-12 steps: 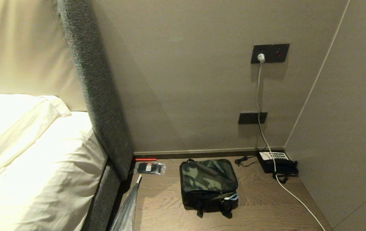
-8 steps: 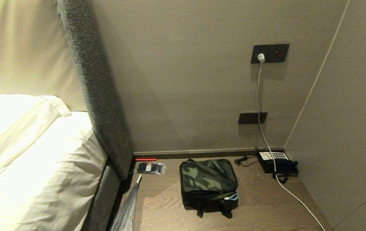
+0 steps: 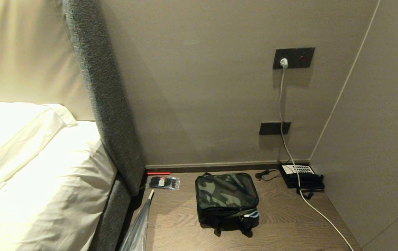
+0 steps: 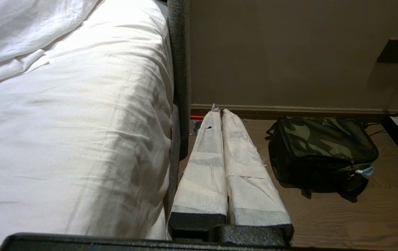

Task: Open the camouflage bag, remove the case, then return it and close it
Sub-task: Open the top of the storage box

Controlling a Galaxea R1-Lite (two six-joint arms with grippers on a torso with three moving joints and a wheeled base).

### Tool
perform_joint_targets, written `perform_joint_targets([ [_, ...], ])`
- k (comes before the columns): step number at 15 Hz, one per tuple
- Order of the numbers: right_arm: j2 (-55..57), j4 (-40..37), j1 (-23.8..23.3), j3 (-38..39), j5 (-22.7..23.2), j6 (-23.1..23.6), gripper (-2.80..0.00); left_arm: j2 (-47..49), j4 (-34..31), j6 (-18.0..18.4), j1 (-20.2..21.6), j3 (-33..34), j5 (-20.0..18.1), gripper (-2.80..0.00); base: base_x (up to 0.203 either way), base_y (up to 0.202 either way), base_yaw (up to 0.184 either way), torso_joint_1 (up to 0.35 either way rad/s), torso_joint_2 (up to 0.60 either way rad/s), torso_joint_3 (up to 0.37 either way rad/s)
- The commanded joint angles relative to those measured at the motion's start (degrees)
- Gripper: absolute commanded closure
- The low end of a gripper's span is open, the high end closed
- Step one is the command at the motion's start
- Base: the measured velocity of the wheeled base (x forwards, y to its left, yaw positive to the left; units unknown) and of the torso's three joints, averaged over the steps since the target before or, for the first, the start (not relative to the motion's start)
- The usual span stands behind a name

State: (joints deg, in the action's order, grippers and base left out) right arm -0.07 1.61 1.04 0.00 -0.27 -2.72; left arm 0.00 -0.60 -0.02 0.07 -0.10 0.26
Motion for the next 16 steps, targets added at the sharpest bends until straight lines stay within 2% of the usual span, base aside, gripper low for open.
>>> perform_joint_targets([
  [1, -1.7, 0.1, 0.0, 0.8, 0.0, 0.0, 0.00, -0.1, 0.0, -0.1, 0.0, 0.0, 0.0, 0.00, 0.000, 0.000, 0.000, 0.000, 0.00, 0.000],
  [16, -1.7, 0.1, 0.0, 0.8, 0.0, 0.0, 0.00, -0.1, 0.0, 0.0, 0.0, 0.0, 0.0, 0.00, 0.000, 0.000, 0.000, 0.000, 0.00, 0.000],
])
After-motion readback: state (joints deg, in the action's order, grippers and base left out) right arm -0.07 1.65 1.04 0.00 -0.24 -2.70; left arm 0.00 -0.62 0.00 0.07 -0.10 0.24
